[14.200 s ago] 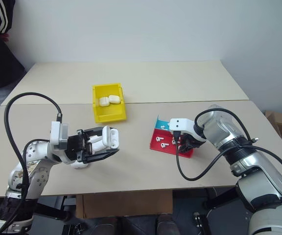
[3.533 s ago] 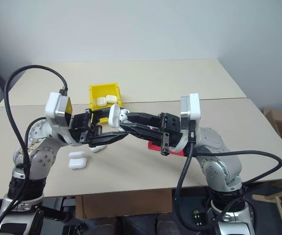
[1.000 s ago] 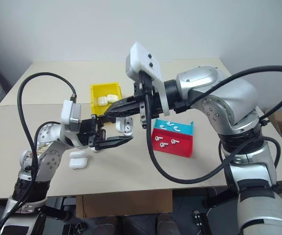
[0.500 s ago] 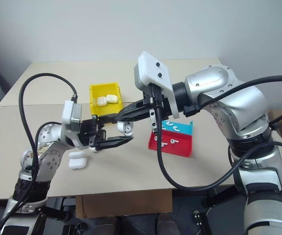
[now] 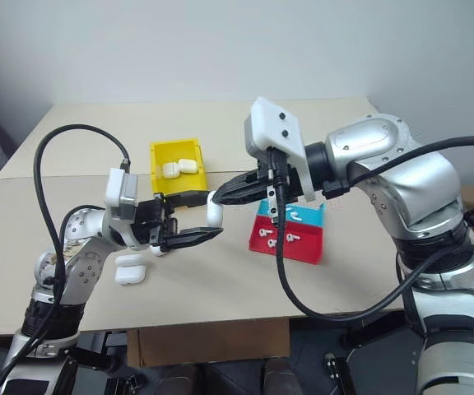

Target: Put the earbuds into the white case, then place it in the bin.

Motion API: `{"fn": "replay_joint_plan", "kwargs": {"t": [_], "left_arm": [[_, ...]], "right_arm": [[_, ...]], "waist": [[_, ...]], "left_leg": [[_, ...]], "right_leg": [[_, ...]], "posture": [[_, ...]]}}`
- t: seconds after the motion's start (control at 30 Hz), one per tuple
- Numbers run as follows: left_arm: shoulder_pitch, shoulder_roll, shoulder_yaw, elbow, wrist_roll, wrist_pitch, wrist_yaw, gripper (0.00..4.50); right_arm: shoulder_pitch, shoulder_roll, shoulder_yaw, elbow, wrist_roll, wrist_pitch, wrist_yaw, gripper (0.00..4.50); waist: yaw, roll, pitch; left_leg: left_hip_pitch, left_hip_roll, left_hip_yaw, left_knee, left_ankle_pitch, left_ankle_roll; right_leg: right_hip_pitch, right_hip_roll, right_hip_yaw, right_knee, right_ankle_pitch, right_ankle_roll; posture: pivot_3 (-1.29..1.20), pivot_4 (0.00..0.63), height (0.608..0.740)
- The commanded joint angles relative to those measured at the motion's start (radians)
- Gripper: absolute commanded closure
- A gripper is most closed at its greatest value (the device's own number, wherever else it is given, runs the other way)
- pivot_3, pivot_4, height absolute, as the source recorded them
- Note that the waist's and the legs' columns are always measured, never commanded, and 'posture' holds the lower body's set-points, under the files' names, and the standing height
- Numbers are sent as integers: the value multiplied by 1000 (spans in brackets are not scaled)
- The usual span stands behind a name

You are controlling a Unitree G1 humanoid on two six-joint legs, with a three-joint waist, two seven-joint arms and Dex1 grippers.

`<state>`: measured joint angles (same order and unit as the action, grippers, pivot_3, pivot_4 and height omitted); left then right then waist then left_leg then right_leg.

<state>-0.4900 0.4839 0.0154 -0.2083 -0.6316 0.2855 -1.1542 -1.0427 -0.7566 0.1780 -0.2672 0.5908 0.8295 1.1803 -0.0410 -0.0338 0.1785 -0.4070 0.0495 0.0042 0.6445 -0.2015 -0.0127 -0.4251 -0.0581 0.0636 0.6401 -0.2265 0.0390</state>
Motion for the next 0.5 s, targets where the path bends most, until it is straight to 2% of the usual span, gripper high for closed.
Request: {"fn": "replay_joint_plan", "kwargs": {"t": [0.03, 0.2, 0.3, 0.4, 0.5], "left_arm": [[-5, -4, 26, -42, -27, -29, 0, 1708], [0, 3, 54, -62, -49, -18, 24, 1708], [-10, 11, 89, -72, -29, -6, 112, 1708], [-66, 5, 107, -55, 68, 31, 310, 1708], [-224, 7, 46, 47, 271, 174, 579, 1708]], "right_arm": [[11, -3, -122, 21, 35, -25, -28, 4463], [119, 51, -321, 0, 113, -93, -116, 4463], [242, 59, -389, -72, 101, -132, -183, 4463], [341, 68, -430, -127, 113, -105, -277, 4463], [422, 81, -464, -165, 133, -97, -352, 4463]], "waist": [[0, 0, 0], [2, 0, 0], [3, 0, 0], [5, 0, 0], [9, -1, 0]], "left_leg": [[0, 0, 0, 0, 0, 0], [0, 0, 0, 0, 0, 0], [0, 0, 0, 0, 0, 0], [0, 0, -1, 0, 0, 0], [0, 0, -1, 1, 0, 0]], "right_leg": [[0, 0, 0, 0, 0, 0], [1, 0, 0, -1, 0, 0], [0, 0, 0, 0, 0, 0], [1, 0, 0, 0, 0, 1], [1, 0, 0, 1, -2, 6]], "posture": [[0, 150, 740], [0, 150, 740], [0, 150, 740], [0, 150, 740], [0, 150, 740]]}}
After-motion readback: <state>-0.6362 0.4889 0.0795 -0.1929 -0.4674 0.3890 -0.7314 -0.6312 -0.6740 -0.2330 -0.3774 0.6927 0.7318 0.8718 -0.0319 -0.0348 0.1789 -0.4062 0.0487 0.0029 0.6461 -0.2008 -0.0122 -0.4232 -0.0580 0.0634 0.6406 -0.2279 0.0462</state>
